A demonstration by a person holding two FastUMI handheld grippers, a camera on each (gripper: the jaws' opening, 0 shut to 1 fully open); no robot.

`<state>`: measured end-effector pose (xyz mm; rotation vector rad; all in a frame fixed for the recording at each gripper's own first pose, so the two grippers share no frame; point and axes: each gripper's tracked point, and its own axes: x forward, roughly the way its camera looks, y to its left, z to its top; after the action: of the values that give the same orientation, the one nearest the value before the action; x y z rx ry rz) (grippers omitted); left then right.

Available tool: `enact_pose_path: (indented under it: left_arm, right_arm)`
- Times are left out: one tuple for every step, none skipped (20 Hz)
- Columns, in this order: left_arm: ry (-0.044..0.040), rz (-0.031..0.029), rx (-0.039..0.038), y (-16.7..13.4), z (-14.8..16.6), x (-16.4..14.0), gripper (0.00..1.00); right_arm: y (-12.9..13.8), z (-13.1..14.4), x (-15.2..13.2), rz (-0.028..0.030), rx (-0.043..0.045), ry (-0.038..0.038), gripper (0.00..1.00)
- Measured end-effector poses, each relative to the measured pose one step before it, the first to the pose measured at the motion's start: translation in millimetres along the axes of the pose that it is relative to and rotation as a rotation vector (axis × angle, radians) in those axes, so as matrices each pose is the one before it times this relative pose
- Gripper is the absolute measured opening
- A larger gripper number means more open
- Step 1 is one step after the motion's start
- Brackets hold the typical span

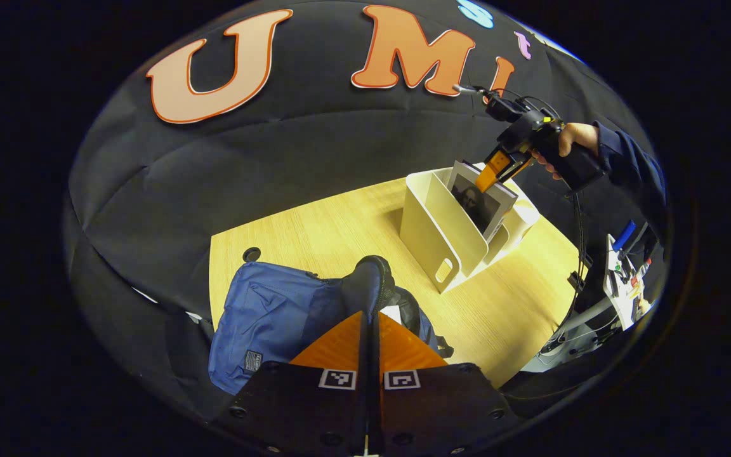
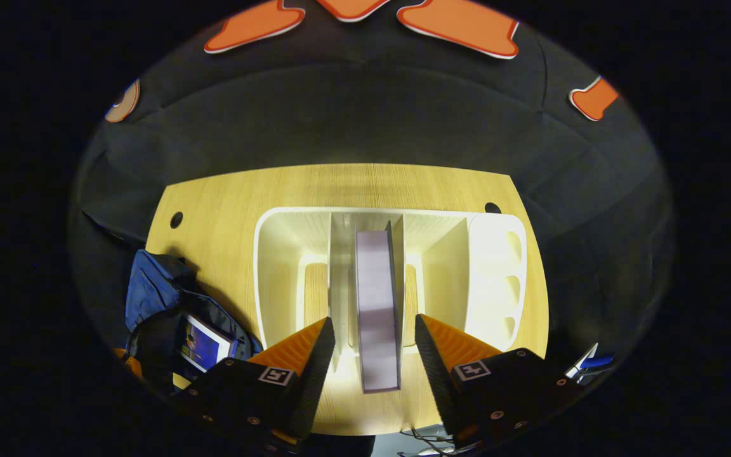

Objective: Open the schoolbag, grab two books from the bookshelf and put them into the schoolbag.

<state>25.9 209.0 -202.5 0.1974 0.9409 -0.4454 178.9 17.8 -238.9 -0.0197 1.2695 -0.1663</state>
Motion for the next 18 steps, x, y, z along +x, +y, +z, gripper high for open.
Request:
enact_pose_path:
  left_arm:
    - [0.00154,0.00017,-0.00208,0.12,-1.26,1.14,0.02]
    - [0.00284,-0.00094,-0.00297,0.0,-0.72,0.4,0.02]
    - [-0.00048,0.00032,-0.00089,0.05,0.72,0.07,0.0]
    - [0.00212,-0.00082,-0.00241,0.45,-0.32,0.68,0.02]
    - [0.00054,-0.0011,-0.00116,-0.75,0.45,0.8,0.02]
    - [0.00223,-0.00133,-0.00077,0.4,-1.42,1.56,0.02]
    - [0.00007,-0.0008,-0.00111,-0.52,0.65,0.82,0.02]
    - [0.00108,-0.00195,-0.00048,-0.84,0.06,-0.61,0.02]
    - [-0.00193,-0.00061,-0.00044,0.12,0.53,-0.32,0.02]
    - [-0.00067,-0.00157,-0.00197,0.0,0.51,1.43,0.02]
    - [-0.001,0.00069,-0.00136,0.4,-1.71,-0.07,0.02]
    - [-0.00042,0.00016,-0.00215,0.35,0.0,0.27,0.02]
    - [-0.00067,-0.00181,-0.00116,-0.65,0.68,-0.72,0.02]
    - [0.0026,-0.00055,-0.00106,-0.63,0.17,-0.11,0.02]
    - [-0.00157,-0.00033,0.00108,-0.1,-0.07,0.11,0.02]
    - [-0.00178,0.00185,-0.00126,0.29,0.74,-0.16,0.02]
    - [-0.00153,0.00092,0.00065,-0.26,-0.73,-0.74,0.02]
    - [-0.00153,0.0005,-0.00039,-0.04,0.28,-0.2,0.02]
  right_arm:
    - [-1.49,-1.57,6.6,-0.00575,-0.00105,0.01828,0.66]
    - [1.63,-1.74,4.72,0.00522,0.01272,0.02195,0.59]
    - [6.18,-0.58,1.82,0.0206,0.01313,0.01569,0.38]
    - [1.06,0.68,0.54,0.01698,0.00976,0.00998,0.42]
    - [0.19,1.75,-3.1,0.00625,0.01007,0.00212,0.38]
    - [0.2,1.34,-2.25,0.00601,0.01249,0.0044,0.36]
    - [-0.03,-1.02,-0.22,-0.00305,0.00522,0.0012,0.33]
    - [-1.55,1.25,-0.97,0.00449,-0.00164,-0.00126,0.31]
    - [0.76,-0.57,-3.34,0.01389,-0.00396,-0.0007,0.28]
    - [-1.82,0.83,-4.71,0.01078,0.00647,-0.00313,0.28]
    - [-0.72,1.34,-5.66,0.01103,-0.00876,-0.01121,0.28]
    - [-3.89,1.55,-7.1,0.01332,-0.007,-0.01114,0.27]
    - [-1.57,0.15,-9.05,0.00998,-0.01071,-0.0086,0.27]
    - [-4.29,0.88,-8.11,-0.00171,0.0014,-0.01077,0.27]
    - [-4.13,-0.06,-8.1,-0.00384,-0.00144,-0.01635,0.27]
    - [-4.92,0.64,-9.16,-0.00405,0.00242,-0.01238,0.27]
    - [-2.18,-0.28,-8.66,0.00503,0.00433,-0.01402,0.27]
    - [-0.76,0.35,-9.04,0.01159,0.00961,-0.01231,0.27]
